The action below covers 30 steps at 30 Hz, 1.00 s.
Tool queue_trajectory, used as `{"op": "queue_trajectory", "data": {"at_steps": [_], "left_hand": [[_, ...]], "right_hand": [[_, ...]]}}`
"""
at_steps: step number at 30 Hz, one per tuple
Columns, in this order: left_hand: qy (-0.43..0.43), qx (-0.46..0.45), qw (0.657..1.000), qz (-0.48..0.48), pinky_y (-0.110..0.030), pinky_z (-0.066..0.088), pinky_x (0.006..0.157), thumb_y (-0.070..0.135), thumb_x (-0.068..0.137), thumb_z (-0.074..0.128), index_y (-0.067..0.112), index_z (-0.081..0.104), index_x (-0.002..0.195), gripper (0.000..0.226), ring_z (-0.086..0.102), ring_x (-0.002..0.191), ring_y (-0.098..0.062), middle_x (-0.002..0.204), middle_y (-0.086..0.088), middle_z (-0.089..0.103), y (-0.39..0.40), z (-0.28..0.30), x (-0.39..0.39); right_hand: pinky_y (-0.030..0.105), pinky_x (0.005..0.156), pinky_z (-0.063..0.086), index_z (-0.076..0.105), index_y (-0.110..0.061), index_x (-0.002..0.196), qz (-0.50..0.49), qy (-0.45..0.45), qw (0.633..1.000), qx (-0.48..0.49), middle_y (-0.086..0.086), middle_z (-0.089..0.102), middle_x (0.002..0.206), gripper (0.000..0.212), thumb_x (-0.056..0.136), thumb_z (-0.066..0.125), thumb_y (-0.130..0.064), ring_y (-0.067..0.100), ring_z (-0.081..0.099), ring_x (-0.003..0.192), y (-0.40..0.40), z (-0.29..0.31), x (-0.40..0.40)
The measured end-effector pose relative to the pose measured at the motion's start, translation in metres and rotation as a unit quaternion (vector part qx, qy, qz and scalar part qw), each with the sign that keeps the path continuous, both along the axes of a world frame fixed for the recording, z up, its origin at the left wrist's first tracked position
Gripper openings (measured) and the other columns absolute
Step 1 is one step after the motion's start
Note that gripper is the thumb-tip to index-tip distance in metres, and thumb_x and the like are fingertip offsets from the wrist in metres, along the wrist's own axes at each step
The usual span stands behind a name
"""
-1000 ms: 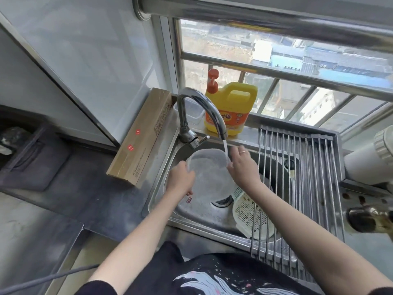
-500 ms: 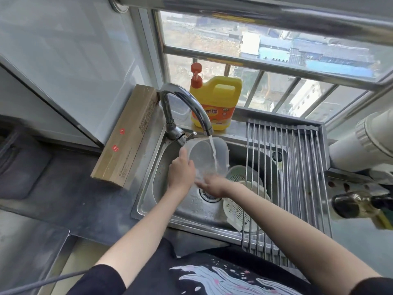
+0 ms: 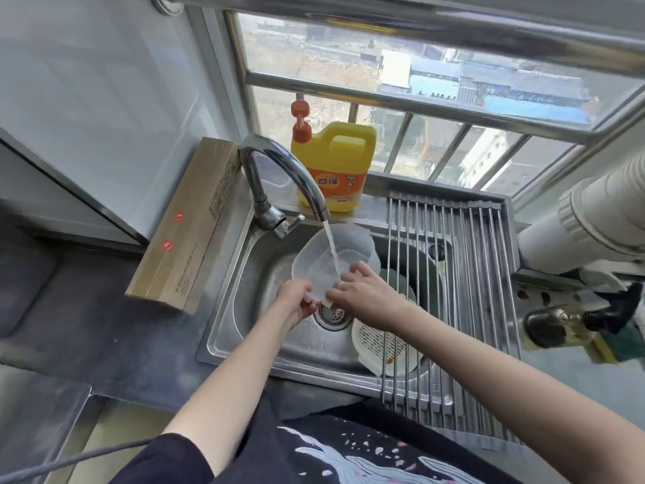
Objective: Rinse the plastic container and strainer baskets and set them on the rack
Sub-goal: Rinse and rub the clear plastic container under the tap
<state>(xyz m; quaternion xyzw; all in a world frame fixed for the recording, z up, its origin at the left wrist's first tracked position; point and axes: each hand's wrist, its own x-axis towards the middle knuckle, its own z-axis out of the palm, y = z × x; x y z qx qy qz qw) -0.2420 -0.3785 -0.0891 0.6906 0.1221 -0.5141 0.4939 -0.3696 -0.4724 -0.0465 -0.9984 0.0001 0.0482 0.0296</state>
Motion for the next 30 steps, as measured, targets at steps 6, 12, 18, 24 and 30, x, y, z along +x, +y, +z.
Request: {"op": "queue_trajectory", "data": {"at_steps": [6, 12, 18, 24, 30], "left_hand": [[0.103, 0.023, 0.99, -0.096, -0.013, 0.036, 0.028, 0.009, 0.094, 0.038, 0.004, 0.042, 0.081, 0.015, 0.044, 0.025, -0.008, 0.037, -0.005, 0.048, -0.003, 0.006, 0.003], [0.057, 0.114, 0.946, -0.298, -0.015, 0.041, 0.03, 0.017, 0.098, 0.038, 0.004, 0.044, 0.079, 0.023, 0.049, 0.028, -0.009, 0.053, -0.008, 0.051, 0.004, 0.024, 0.036], [-0.08, 0.174, 0.934, -0.302, -0.024, 0.049, 0.033, -0.004, 0.092, 0.025, -0.009, 0.047, 0.084, 0.024, 0.063, 0.037, -0.025, 0.051, -0.019, 0.057, -0.003, 0.051, 0.043], [-0.402, 0.142, 0.821, -0.379, -0.034, 0.049, 0.066, 0.008, 0.091, 0.032, 0.032, 0.019, 0.151, 0.065, 0.062, 0.078, -0.031, 0.122, -0.017, 0.059, 0.02, 0.044, 0.048], [-0.264, -0.036, 0.914, -0.305, -0.039, 0.058, 0.062, 0.018, 0.095, 0.039, 0.053, 0.03, 0.141, 0.058, 0.065, 0.085, -0.019, 0.118, 0.006, 0.062, 0.035, 0.025, 0.044]], "right_hand": [[0.035, 0.089, 0.031, 0.068, -0.023, 0.088, 0.03, -0.075, 0.996, 0.031, -0.009, 0.061, 0.075, 0.01, 0.079, 0.071, -0.025, 0.017, 0.056, 0.077, -0.008, 0.015, -0.002], [0.031, 0.09, 0.039, 0.064, -0.016, 0.086, -0.068, -0.061, 0.967, 0.236, -0.006, 0.063, 0.083, 0.021, 0.092, 0.051, -0.031, 0.014, 0.051, 0.082, -0.028, 0.013, -0.024], [0.039, 0.11, 0.034, 0.073, -0.02, 0.1, -0.208, 0.037, 0.925, 0.315, -0.003, 0.061, 0.129, 0.019, 0.087, 0.066, -0.033, 0.013, 0.052, 0.121, -0.019, -0.014, -0.024], [0.037, 0.102, 0.044, 0.059, -0.022, 0.121, -0.433, -0.07, 0.755, 0.488, -0.006, 0.058, 0.125, 0.031, 0.09, 0.063, -0.027, 0.012, 0.054, 0.116, -0.002, -0.032, -0.014], [0.035, 0.062, 0.058, 0.043, -0.018, 0.122, -0.541, -0.058, 0.69, 0.478, 0.003, 0.053, 0.092, 0.036, 0.093, 0.056, -0.037, 0.017, 0.056, 0.078, -0.01, -0.019, -0.001]]}}
